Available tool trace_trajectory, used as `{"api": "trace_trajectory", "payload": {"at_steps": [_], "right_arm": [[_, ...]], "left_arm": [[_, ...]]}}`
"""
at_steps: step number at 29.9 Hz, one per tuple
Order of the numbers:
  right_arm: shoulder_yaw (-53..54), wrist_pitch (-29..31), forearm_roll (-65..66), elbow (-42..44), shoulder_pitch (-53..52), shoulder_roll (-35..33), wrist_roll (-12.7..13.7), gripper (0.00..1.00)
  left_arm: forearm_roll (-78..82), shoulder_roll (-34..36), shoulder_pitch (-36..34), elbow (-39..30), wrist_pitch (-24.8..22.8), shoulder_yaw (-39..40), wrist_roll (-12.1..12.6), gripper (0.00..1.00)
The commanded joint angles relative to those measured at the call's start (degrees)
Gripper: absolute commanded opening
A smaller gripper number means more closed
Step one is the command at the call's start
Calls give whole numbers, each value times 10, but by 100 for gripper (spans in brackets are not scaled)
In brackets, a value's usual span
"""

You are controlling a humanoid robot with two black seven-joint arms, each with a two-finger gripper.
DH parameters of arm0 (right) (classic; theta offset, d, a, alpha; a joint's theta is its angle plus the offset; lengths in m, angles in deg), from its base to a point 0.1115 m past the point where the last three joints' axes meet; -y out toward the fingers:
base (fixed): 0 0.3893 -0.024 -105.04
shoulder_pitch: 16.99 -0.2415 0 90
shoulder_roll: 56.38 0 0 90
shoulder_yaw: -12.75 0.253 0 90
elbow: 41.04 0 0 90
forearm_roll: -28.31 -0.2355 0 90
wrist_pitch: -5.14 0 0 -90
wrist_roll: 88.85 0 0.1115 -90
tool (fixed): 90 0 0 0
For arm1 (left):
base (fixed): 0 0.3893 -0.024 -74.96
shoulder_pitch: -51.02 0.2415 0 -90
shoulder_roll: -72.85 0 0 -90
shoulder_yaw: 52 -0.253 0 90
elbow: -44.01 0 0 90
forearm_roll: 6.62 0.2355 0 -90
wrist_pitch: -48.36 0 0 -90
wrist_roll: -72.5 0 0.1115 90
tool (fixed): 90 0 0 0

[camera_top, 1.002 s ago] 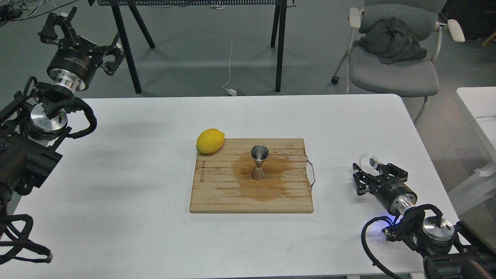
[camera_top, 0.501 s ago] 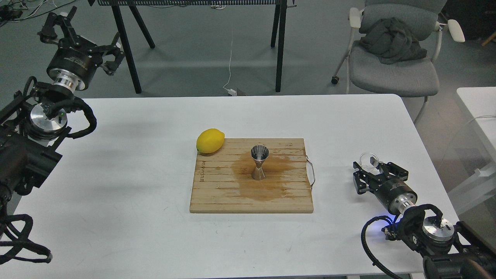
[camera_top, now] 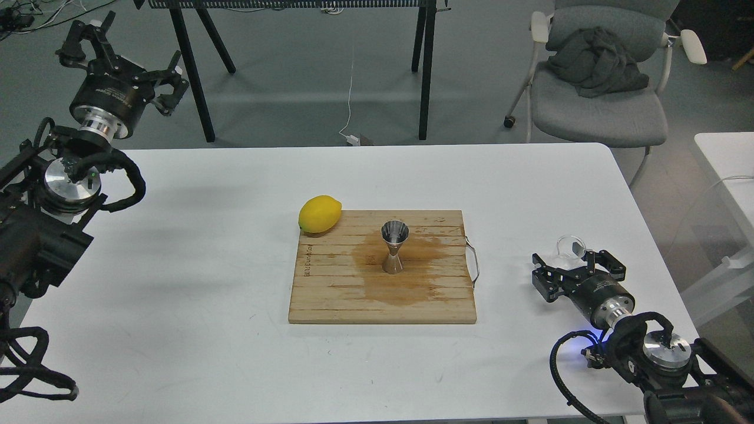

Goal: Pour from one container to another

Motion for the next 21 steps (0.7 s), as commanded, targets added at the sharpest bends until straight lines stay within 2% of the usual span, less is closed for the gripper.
{"api": "trace_trajectory", "payload": {"at_steps": [1,12,21], "right_arm": [[1,0,0,0,0,0,0,93],[3,4,-2,-14,8,-3,0,95],[11,3,-1,-176,68,-68,-1,96]], "left_arm": [[0,-1,0,0,0,0,0,100],[0,-2,-1,0,0,0,-1,100],[0,6,-1,0,-1,0,0,100]]}}
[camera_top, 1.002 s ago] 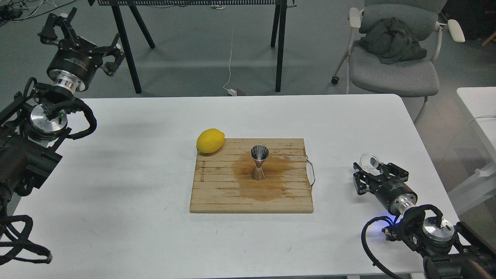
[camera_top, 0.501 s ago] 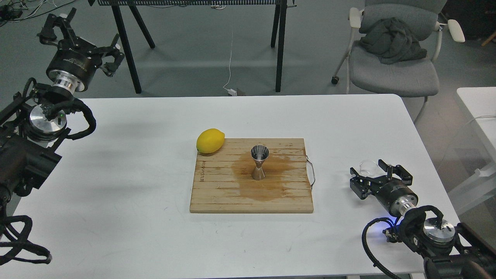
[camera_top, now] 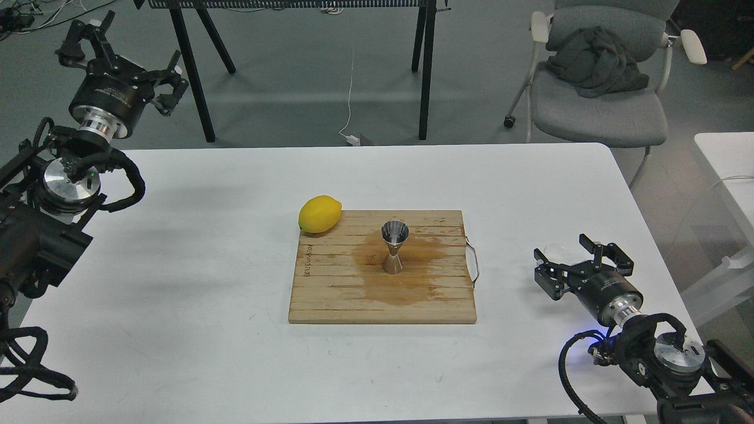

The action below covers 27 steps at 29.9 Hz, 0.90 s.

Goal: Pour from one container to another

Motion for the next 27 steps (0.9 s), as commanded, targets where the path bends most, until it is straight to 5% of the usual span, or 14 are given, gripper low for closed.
{"api": "trace_trajectory", "payload": {"at_steps": [1,10,15,18,27], "right_arm": [[3,-1,1,-70,19,-31,-1,96],[28,24,47,-96,-43,-90,-8,99],[30,28,122,-75,-131,-105,-74,100],[23,29,152,-31,-194,-104,-105,100],[-37,137,193,185,-345,-82,-106,100]], "left_arm": [[0,6,0,1,0,0,1,100],[0,8,-4,1,2,3,3,100],[-1,5,-4,6,0,2,2,100],[-1,2,-4,6,0,3,-1,100],[-1,4,-5,6,3,5,-3,100]]}}
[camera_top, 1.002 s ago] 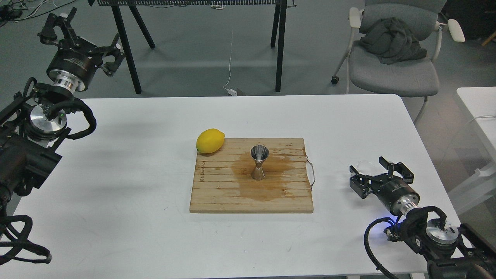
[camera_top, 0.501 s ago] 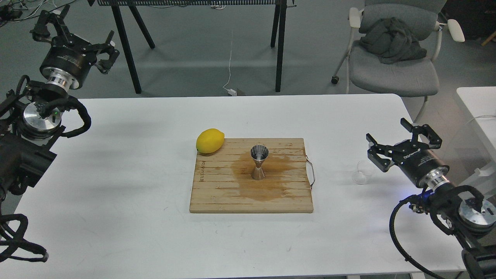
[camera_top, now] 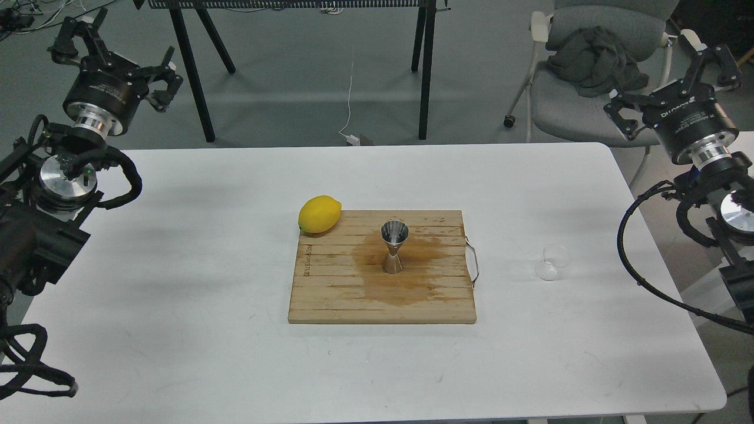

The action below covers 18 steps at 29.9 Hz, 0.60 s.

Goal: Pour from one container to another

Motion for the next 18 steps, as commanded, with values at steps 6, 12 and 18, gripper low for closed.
{"api": "trace_trajectory", "payload": {"at_steps": [6,12,18], "right_arm": [[-27,21,1,131,-76,35,-1,100],[-29,21,0,130,-77,35,0,100],[-26,21,-1,130,-77,35,3,100]], "left_arm": [[-1,3,1,1,-5,1,0,100],[-1,1,1,-2,-5,2,0,100],[-2,1,1,-5,-6,3,0,100]]}}
